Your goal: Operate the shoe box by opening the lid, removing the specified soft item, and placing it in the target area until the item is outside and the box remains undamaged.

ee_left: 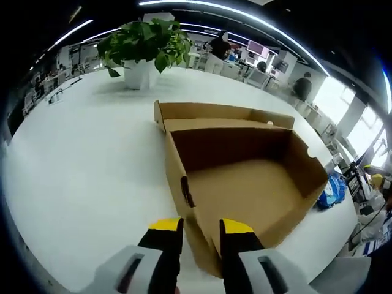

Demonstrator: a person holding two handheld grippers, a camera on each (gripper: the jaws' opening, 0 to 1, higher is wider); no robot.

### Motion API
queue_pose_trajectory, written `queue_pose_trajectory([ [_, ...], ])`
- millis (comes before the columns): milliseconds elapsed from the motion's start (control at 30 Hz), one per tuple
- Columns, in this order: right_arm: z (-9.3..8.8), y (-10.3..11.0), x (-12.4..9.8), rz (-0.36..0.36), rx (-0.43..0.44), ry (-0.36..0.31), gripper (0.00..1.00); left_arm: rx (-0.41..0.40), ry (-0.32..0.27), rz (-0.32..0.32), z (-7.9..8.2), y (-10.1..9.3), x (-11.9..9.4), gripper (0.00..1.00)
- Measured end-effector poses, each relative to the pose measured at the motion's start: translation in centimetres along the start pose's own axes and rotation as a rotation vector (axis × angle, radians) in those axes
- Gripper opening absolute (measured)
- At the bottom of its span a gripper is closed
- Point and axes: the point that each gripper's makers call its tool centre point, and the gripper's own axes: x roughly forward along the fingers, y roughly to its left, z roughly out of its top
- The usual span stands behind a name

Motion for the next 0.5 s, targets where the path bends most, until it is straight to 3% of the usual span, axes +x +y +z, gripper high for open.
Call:
queue_pose_trajectory([
  [133, 0.3, 0.1, 0.3, -0.005, -0.006, -0.003, 0.30, 0.016, 0.014, 0.009, -0.1, 0.2, 0.0, 0.22],
  [500, 0.4, 2.2, 4.2, 0.015, -0.042, 0.025, 0.29, 0.027, 0.025, 0.008, -0.1, 0.8, -0.1, 0.20],
])
